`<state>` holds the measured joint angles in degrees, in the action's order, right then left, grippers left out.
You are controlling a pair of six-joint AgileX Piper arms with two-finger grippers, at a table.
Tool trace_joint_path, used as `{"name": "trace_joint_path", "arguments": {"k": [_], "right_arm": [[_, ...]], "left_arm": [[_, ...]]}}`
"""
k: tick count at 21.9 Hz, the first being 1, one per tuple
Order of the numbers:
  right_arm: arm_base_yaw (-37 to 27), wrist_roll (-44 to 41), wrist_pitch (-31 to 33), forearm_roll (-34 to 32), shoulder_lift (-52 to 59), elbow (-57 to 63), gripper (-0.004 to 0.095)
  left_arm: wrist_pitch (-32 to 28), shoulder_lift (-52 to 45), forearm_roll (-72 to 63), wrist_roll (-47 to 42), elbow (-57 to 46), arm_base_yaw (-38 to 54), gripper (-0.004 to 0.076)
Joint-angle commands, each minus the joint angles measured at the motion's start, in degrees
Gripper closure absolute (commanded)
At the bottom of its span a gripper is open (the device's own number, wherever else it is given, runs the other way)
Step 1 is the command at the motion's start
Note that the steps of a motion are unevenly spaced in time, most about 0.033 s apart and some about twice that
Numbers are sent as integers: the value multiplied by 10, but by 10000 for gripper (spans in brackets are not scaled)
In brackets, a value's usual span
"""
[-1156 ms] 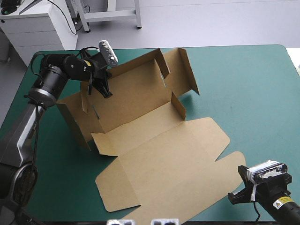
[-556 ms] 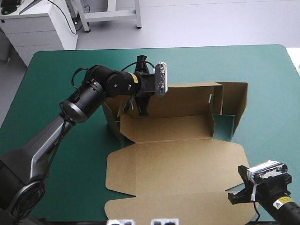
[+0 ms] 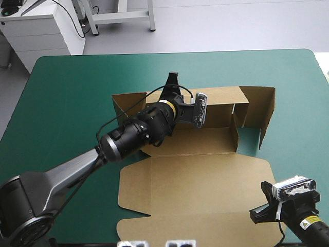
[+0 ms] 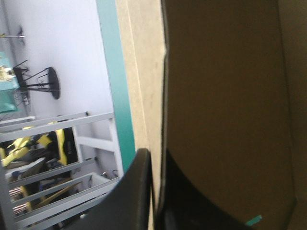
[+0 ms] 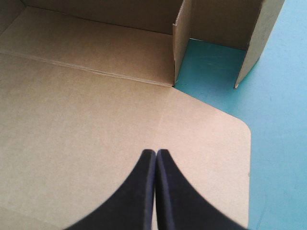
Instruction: Fold the box
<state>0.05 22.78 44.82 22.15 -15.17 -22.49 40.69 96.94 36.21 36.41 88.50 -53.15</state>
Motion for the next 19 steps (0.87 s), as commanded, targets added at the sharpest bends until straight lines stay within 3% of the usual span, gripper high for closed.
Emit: {"name": "trace_joint_path", "arguments": {"k": [1, 5, 9, 14, 19], "right_arm": [[1, -18, -37, 12, -5, -32, 926], [1, -47, -52, 11, -8, -71, 926], [1, -108, -57, -25, -59, -138, 926], [1, -127, -104, -47, -261, -303, 926], [1, -128, -88, -47, -493, -506, 928]], "left_arm": [[-38, -21, 174, -167, -32, -47, 733], [-21, -21, 325, -328, -66, -70, 732], [4, -21, 380, -396, -83, -76, 732], [19, -21, 379, -414, -83, -96, 732], [24, -21, 375, -414, -88, -104, 732]]}}
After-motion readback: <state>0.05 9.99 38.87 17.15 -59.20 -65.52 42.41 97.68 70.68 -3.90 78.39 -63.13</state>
